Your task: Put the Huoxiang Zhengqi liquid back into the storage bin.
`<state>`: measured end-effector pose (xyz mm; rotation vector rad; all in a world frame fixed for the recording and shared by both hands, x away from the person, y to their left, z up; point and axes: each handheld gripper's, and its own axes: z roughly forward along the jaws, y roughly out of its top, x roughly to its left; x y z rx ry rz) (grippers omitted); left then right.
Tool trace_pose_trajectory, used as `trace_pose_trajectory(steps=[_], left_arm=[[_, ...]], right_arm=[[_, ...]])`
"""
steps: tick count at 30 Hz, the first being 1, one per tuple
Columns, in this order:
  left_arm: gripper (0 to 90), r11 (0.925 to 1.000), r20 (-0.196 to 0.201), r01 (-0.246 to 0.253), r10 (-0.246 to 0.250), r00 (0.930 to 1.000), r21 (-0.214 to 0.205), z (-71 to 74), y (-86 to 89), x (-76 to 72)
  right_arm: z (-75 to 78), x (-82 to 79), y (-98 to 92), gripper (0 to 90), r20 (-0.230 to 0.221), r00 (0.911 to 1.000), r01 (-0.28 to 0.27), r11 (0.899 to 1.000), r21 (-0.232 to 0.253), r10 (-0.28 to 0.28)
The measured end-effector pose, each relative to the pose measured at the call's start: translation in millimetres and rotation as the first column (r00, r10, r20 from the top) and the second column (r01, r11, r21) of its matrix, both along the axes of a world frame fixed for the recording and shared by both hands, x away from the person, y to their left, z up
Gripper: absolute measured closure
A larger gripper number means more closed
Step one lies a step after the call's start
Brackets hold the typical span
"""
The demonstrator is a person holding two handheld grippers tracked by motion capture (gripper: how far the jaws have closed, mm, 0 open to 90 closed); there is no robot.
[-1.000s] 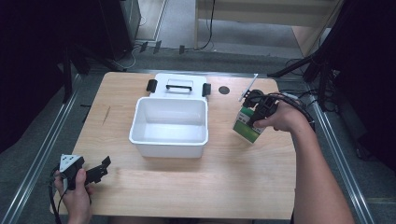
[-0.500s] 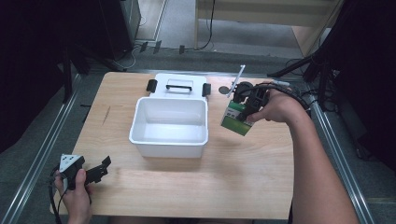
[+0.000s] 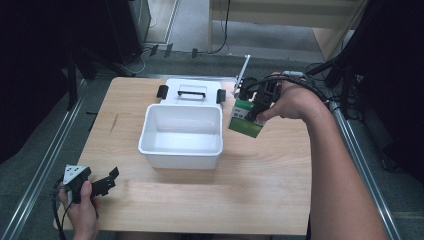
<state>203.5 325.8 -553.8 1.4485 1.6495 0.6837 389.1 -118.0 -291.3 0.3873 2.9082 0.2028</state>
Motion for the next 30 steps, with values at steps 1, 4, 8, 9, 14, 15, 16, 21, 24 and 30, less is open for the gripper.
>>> trace_pose_trajectory(steps=[1,4,8,9,14,15,16,21,24,30], left_arm=[[0.0,1.0,0.0,0.004,-0.004,1.0,0.0,0.1,0.2,-0.2],[0.0,1.0,0.004,0.007,-0.007,1.0,0.001,0.4,0.2,-0.3],[0.0,1.0,0.006,0.009,-0.009,0.9999,0.0,0.4,0.2,-0.5],[0.0,0.9999,0.007,0.01,-0.01,0.9999,-0.001,0.4,0.3,-0.6],[0.0,0.9999,0.013,0.012,-0.012,0.9998,-0.005,0.3,0.2,-0.6],[0.0,0.9999,0.012,0.013,-0.013,0.9998,-0.006,0.4,0.4,-0.7],[0.0,0.9999,0.012,0.015,-0.015,0.9998,-0.005,0.3,0.5,-0.6],[0.0,0.9998,0.015,0.016,-0.016,0.9998,-0.009,0.3,0.5,-0.7],[0.0,0.9998,0.015,0.016,-0.016,0.9997,-0.01,0.3,0.5,-0.7],[0.0,0.9998,0.016,0.017,-0.017,0.9997,-0.011,0.2,0.7,-0.7]], right_arm=[[1.3,0.0,1.5,65.2,0.0,1.0,-0.007,1.0,0.002,0.007],[7.7,-0.7,7.5,65.1,0.007,0.9998,-0.017,1.0,-0.001,0.017],[15.8,-1.6,15.5,65.1,0.016,0.9994,-0.032,0.999,0.005,0.032],[17.6,-2.0,17.7,65.1,0.016,0.9993,-0.035,0.999,0.005,0.035],[27.3,-2.9,31.9,65.0,0.031,0.9978,-0.059,0.998,0.001,0.059],[28.6,-3.1,34.9,65.0,0.033,0.9973,-0.066,0.998,0.002,0.065],[29.6,-3.6,38.0,65.0,0.032,0.997,-0.07,0.998,0.006,0.07],[31.7,-4.3,53.5,64.9,0.04,0.9954,-0.088,0.996,0.024,0.087],[28.9,-3.8,64.1,64.9,0.033,0.9935,-0.11,0.993,0.032,0.109],[20.3,-2.6,81.9,65.0,0.015,0.9854,-0.17,0.985,0.038,0.17]])
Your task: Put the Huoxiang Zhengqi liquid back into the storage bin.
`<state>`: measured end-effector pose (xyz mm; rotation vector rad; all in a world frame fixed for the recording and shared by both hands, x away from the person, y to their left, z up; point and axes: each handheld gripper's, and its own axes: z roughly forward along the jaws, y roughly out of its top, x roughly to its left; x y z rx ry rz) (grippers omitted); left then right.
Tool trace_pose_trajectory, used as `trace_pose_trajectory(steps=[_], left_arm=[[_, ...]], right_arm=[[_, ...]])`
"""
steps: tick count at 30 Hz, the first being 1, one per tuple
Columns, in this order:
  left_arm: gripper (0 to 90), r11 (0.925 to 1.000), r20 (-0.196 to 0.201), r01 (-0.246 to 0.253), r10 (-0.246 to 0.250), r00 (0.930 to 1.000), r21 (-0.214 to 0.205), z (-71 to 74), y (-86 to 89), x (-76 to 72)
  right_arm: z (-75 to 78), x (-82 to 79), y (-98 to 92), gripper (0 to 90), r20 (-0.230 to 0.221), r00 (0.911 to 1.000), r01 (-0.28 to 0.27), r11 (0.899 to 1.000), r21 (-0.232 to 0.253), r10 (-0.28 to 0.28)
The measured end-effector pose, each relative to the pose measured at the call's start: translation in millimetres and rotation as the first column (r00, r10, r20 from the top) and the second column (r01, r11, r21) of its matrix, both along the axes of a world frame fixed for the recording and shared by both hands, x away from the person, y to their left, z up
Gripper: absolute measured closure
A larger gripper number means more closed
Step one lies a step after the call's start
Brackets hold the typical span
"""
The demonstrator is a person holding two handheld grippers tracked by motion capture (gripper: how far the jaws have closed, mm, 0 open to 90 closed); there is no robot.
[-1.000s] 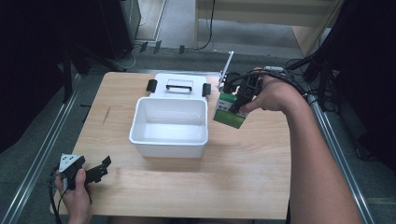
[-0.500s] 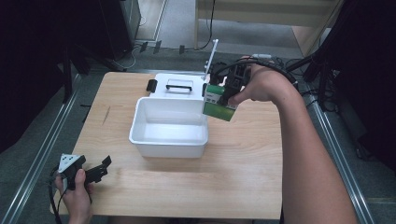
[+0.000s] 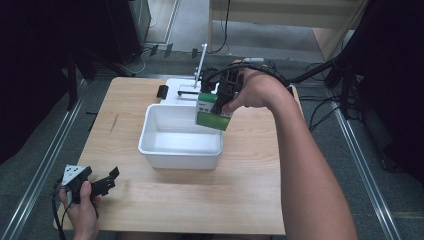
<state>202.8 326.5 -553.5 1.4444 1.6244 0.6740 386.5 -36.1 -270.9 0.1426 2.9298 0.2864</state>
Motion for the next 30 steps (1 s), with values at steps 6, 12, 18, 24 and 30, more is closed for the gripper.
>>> trace_pose_trajectory(steps=[6,12,18,24,30], left_arm=[[0.0,1.0,0.001,0.0,0.0,1.0,-0.002,0.0,0.0,0.2],[0.0,1.0,0.0,0.001,-0.001,1.0,-0.004,-0.1,0.0,0.2],[0.0,1.0,0.0,0.001,-0.001,1.0,-0.004,-0.1,0.0,0.5],[0.0,1.0,-0.003,0.005,-0.005,1.0,-0.001,-0.1,0.2,0.6],[0.0,1.0,-0.004,0.006,-0.006,1.0,-0.001,-0.1,0.2,0.7]], right_arm=[[-7.1,-0.3,13.5,65.0,-0.012,0.999,-0.043,0.999,0.001,0.043],[-15.0,-1.2,22.8,65.0,-0.022,0.9964,-0.083,0.997,-0.006,0.082],[-27.5,-1.0,27.5,65.0,-0.037,0.9928,-0.115,0.993,-0.02,0.114],[-39.8,3.6,26.3,64.8,-0.036,0.9928,-0.116,0.993,-0.037,0.114],[-51.4,6.8,25.8,64.7,-0.029,0.9948,-0.099,0.994,-0.048,0.098]])
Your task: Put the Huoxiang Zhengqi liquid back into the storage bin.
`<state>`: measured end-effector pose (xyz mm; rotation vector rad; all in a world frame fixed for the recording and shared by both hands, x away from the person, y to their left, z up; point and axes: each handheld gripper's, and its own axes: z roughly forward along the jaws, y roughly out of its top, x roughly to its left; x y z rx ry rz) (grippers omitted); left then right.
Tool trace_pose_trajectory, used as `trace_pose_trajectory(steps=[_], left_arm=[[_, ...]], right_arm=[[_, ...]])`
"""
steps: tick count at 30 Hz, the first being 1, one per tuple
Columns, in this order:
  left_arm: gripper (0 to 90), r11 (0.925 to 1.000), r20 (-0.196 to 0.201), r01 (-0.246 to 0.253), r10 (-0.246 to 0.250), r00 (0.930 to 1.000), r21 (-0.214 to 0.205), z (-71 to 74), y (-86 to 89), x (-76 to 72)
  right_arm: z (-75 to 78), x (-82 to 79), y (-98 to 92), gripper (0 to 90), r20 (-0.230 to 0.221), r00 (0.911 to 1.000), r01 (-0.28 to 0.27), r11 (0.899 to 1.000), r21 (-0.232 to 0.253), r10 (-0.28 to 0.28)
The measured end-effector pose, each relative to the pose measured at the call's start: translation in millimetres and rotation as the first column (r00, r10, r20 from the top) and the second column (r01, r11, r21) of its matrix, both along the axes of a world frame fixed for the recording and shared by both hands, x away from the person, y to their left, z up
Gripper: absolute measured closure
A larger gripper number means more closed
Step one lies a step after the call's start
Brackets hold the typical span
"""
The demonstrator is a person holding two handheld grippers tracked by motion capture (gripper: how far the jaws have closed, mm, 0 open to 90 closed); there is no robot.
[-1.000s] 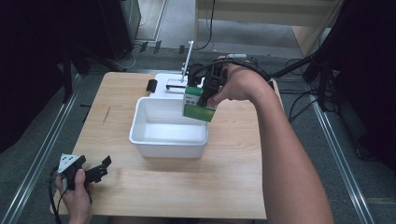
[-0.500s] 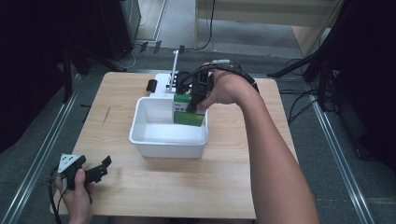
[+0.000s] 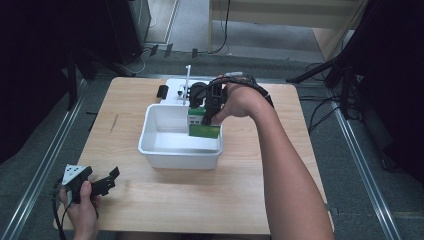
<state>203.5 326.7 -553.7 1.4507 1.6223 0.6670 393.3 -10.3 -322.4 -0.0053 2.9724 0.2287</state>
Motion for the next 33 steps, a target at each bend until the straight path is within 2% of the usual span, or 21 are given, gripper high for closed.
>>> trace_pose_trajectory(steps=[7,15,21,30,33], left_arm=[[0.0,1.0,-0.001,0.002,-0.002,1.0,-0.001,0.1,0.2,0.1],[0.0,1.0,0.0,0.001,-0.001,1.0,-0.006,-0.1,0.0,0.4],[0.0,1.0,-0.001,0.002,-0.002,1.0,-0.007,0.0,0.1,0.6],[0.0,1.0,-0.002,0.003,-0.003,1.0,-0.006,0.0,0.3,0.5],[0.0,1.0,-0.002,0.003,-0.003,1.0,-0.007,0.0,0.4,0.5]], right_arm=[[-15.9,2.9,2.2,64.7,-0.002,0.9999,-0.012,1.0,-0.015,0.012],[-39.8,9.2,1.7,64.5,-0.004,0.9992,-0.039,0.999,-0.01,0.039],[-55.1,11.0,6.0,64.5,-0.005,0.9986,-0.052,0.998,-0.034,0.052],[-76.6,14.0,10.5,64.4,-0.018,0.998,-0.062,0.996,-0.059,0.061],[-80.1,13.6,10.9,64.3,-0.022,0.9987,-0.047,0.997,-0.064,0.046]])
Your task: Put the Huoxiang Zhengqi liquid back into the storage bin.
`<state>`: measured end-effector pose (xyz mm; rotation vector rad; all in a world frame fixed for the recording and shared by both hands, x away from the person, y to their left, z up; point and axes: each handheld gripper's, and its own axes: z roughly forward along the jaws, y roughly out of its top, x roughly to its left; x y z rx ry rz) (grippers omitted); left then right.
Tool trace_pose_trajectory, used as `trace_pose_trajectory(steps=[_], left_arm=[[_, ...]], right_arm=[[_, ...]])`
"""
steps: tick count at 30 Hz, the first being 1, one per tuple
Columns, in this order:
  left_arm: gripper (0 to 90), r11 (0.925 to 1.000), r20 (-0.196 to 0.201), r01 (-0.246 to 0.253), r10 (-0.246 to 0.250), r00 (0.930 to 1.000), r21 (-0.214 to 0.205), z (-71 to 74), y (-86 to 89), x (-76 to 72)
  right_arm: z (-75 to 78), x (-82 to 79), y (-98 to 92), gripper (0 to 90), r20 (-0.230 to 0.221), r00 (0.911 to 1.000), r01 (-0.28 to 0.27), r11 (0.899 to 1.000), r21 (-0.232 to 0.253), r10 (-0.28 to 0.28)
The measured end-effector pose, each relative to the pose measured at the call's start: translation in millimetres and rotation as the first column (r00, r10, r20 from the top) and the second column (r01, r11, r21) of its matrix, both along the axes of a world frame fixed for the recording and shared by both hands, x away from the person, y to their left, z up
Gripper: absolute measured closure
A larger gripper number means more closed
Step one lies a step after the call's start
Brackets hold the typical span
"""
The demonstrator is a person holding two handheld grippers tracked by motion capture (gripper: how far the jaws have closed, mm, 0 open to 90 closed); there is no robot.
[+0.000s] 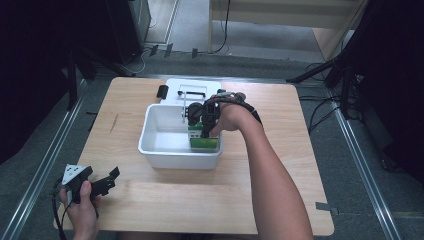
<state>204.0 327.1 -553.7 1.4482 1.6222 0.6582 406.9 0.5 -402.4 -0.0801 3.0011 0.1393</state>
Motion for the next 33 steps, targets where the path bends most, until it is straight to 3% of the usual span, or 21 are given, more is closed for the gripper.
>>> trace_pose_trajectory(steps=[9,20,28,29,33], left_arm=[[0.0,1.0,-0.001,0.001,-0.001,1.0,-0.001,-0.1,0.1,0.2],[0.0,1.0,-0.002,0.001,-0.001,1.0,0.0,0.0,-0.2,0.2],[0.0,1.0,-0.002,-0.003,0.003,1.0,-0.002,-0.1,0.0,0.3],[0.0,1.0,-0.003,-0.002,0.002,1.0,-0.003,-0.1,0.2,0.2],[0.0,1.0,-0.002,-0.003,0.003,1.0,-0.008,-0.2,0.5,0.0]], right_arm=[[-1.3,2.9,-0.5,60.4,-0.005,0.9993,0.038,0.999,0.015,-0.038],[18.6,3.0,-11.7,48.8,0.0,0.9962,0.087,0.992,0.087,-0.087],[41.0,3.4,-19.5,42.6,0.023,0.9915,0.123,0.98,0.16,-0.128],[43.3,2.1,-20.5,42.4,0.017,0.9886,0.145,0.975,0.169,-0.15],[49.5,0.7,-25.8,40.1,0.008,0.9881,0.149,0.97,0.194,-0.154]])
